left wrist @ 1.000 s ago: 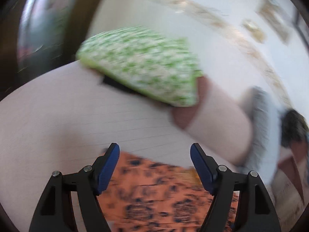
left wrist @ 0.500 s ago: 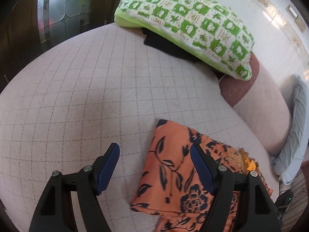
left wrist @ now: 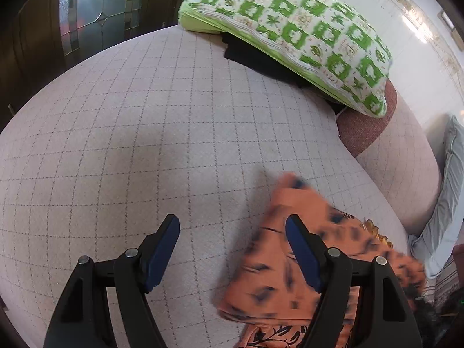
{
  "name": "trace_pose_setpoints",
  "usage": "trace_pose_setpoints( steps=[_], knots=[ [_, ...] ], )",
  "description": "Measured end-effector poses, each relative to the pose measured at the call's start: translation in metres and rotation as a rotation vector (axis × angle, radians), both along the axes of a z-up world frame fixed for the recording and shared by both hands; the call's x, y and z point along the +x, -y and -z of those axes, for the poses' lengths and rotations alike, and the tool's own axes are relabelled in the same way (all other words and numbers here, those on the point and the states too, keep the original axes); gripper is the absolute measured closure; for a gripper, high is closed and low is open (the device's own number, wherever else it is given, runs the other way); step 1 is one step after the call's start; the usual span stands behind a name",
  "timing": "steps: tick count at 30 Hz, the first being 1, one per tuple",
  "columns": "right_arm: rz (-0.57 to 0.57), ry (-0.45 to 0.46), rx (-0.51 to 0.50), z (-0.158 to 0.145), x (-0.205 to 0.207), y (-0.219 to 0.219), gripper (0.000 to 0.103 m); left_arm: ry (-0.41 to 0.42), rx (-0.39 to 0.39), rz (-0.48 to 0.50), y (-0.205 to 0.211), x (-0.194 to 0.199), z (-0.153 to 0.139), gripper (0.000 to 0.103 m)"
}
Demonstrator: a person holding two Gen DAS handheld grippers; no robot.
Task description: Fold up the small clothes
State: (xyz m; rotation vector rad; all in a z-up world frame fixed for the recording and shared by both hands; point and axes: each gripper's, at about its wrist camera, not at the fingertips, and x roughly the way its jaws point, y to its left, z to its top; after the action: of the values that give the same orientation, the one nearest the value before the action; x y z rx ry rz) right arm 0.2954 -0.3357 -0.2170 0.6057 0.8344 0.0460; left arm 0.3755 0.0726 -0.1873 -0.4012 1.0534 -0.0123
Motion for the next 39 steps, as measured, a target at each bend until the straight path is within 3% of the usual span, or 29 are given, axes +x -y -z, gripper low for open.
trace_pose_setpoints(
  steps=[4, 6, 10, 13, 17, 20, 22, 24, 28, 31, 37, 39],
  knots=[
    [0.142, 0.079, -0.105, -0.034, -0.041, 0.049, 0.097, 0.002, 0.025, 0.052, 0.023, -0.001, 0.002, 0.027],
    [0.204, 0.065, -0.133, -0.035, -0.053, 0.075, 0.097, 0.003, 0.048, 0.093, 0.042, -0.002, 0.004, 0.027],
    [0.255, -0.016, -0.063, -0.007, -0.067, 0.117, 0.097, 0.018, 0.093, 0.179, 0.083, -0.007, 0.006, 0.027],
    [0.280, -0.112, -0.091, 0.018, -0.064, 0.121, 0.093, 0.039, 0.149, 0.267, 0.119, -0.014, 0.012, 0.027],
    [0.360, -0.159, 0.019, 0.035, -0.083, 0.146, 0.088, 0.038, 0.226, 0.330, 0.149, -0.018, 0.025, 0.027],
    [0.450, -0.171, -0.016, 0.034, -0.099, 0.164, 0.086, 0.008, 0.269, 0.331, 0.152, -0.013, 0.038, 0.027],
    [0.499, -0.103, -0.024, 0.027, -0.110, 0.172, 0.083, -0.017, 0.256, 0.321, 0.149, -0.010, 0.043, 0.027],
    [0.431, -0.052, -0.031, 0.021, -0.106, 0.164, 0.083, -0.029, 0.239, 0.314, 0.146, -0.007, 0.045, 0.027],
    [0.260, -0.039, -0.034, 0.025, -0.072, 0.131, 0.083, -0.044, 0.262, 0.319, 0.149, -0.006, 0.054, 0.027],
    [0.265, -0.245, -0.006, 0.077, -0.047, 0.129, 0.085, -0.059, 0.262, 0.318, 0.151, -0.001, 0.059, 0.024],
    [0.246, -0.143, 0.053, 0.060, -0.084, 0.142, 0.085, -0.003, 0.294, 0.309, 0.141, -0.015, 0.048, 0.024],
    [0.250, -0.163, 0.033, 0.068, -0.097, 0.143, 0.084, -0.011, 0.341, 0.338, 0.140, -0.024, 0.054, 0.024]
  ],
)
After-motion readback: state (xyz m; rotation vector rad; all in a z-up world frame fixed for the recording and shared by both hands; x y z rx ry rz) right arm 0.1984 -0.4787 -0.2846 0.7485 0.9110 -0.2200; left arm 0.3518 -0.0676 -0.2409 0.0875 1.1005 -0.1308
